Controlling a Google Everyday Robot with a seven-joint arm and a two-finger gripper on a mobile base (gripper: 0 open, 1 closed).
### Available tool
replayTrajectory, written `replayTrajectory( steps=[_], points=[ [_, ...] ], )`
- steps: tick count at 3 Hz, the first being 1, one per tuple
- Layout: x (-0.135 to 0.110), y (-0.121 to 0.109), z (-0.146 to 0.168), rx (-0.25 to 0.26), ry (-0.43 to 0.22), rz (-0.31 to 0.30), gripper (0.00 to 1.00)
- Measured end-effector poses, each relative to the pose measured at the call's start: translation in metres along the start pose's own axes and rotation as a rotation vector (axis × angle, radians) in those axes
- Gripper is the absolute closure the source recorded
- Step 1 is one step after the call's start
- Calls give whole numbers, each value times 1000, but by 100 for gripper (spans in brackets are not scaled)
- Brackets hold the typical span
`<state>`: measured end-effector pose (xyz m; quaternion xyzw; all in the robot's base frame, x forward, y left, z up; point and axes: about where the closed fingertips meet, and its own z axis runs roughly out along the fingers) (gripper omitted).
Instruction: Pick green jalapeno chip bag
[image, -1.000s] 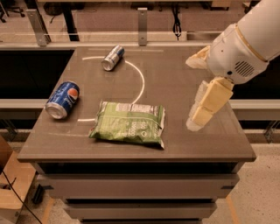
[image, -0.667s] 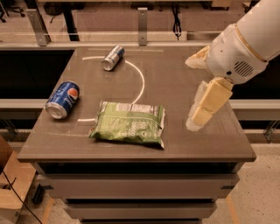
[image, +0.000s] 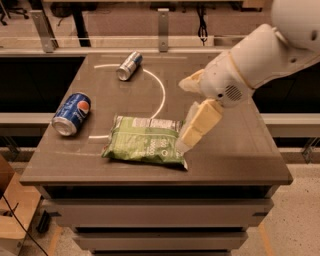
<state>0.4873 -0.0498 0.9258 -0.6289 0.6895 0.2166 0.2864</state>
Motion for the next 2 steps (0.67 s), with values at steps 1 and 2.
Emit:
replayTrajectory(
  steps=[1, 2],
  points=[
    [-10, -2, 39, -67, -66, 5, 0],
    [-19, 5, 73, -123, -76, -2, 0]
  ],
)
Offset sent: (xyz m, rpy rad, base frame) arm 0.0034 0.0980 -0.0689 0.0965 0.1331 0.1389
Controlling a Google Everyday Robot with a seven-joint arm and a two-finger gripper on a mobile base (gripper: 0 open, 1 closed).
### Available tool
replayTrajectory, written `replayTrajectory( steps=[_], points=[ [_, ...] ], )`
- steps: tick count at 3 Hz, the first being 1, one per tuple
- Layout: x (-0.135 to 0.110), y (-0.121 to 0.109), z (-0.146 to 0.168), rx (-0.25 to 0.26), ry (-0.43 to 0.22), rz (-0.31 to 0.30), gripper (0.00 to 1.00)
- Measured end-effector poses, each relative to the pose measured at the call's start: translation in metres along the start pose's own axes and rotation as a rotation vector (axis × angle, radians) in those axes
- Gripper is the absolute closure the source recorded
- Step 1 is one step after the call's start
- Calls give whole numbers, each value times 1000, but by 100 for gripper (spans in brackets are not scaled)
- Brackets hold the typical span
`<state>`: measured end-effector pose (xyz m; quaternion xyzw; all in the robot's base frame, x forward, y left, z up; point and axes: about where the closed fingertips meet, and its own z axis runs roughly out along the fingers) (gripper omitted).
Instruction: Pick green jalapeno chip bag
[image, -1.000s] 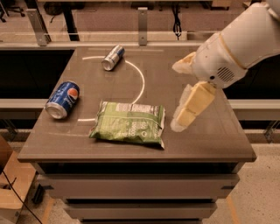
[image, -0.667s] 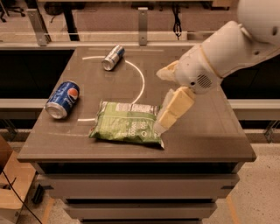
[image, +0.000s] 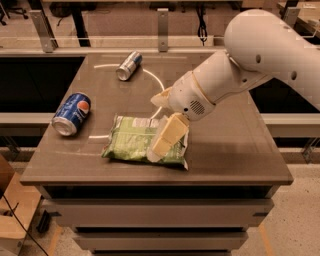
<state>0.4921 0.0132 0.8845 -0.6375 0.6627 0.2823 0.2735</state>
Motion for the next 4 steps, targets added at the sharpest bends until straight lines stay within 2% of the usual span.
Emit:
replayTrajectory(
  steps=[1, 2, 4],
  points=[
    [2, 3, 29, -43, -3, 7, 0],
    [9, 1, 41, -54, 1, 16, 17],
    [10, -6, 36, -24, 4, 11, 64]
  ],
)
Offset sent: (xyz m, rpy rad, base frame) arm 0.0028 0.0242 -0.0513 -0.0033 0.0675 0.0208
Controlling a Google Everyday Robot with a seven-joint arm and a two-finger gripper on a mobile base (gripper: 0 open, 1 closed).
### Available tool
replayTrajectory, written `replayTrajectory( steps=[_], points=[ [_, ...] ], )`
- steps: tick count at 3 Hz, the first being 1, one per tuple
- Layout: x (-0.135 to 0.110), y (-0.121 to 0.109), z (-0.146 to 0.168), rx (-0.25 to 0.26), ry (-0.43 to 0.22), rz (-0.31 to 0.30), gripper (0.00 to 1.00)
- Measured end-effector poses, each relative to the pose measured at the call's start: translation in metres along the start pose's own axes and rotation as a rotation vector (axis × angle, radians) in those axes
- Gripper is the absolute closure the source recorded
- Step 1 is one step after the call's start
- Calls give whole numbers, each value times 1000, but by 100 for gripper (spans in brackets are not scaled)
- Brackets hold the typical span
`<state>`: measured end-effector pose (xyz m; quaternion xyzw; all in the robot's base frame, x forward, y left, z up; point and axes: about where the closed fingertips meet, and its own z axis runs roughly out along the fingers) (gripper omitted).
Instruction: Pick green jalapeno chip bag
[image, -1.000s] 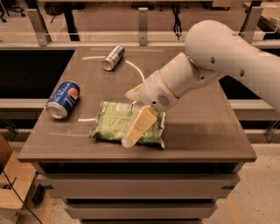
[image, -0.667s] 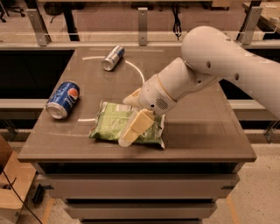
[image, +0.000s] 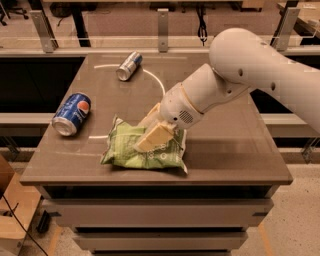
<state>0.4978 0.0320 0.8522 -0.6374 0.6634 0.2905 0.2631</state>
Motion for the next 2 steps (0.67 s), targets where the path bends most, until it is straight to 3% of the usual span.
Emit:
replayTrajectory(
  steps=[1, 2],
  points=[
    [-21, -5, -26, 49, 0, -55, 87],
    [-52, -15, -66, 98, -17, -133, 100]
  ],
)
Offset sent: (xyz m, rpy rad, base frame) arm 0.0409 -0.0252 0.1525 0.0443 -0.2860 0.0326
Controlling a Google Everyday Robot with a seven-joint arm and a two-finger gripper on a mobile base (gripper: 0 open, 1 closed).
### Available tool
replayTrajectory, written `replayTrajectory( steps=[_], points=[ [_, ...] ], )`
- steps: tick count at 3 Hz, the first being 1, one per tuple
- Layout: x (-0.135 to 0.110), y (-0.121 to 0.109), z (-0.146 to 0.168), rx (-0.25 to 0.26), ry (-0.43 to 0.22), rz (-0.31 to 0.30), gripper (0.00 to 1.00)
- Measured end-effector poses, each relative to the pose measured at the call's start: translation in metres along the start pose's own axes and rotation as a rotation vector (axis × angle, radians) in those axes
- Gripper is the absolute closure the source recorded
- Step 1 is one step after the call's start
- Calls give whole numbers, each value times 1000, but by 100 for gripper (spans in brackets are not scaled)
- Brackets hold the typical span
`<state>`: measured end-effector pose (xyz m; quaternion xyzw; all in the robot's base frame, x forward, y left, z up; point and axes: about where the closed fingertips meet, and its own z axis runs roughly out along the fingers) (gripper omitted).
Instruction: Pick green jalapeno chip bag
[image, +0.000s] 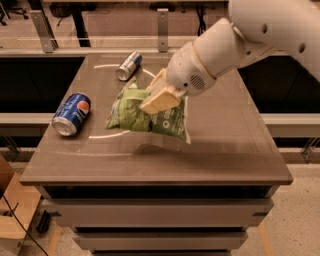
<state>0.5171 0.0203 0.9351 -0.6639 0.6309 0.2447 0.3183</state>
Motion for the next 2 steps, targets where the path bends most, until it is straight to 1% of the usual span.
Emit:
replayTrajectory(
  steps=[1, 2],
  points=[
    [-33, -25, -48, 55, -31, -79, 100],
    [-58, -35, -76, 118, -62, -121, 100]
  ],
)
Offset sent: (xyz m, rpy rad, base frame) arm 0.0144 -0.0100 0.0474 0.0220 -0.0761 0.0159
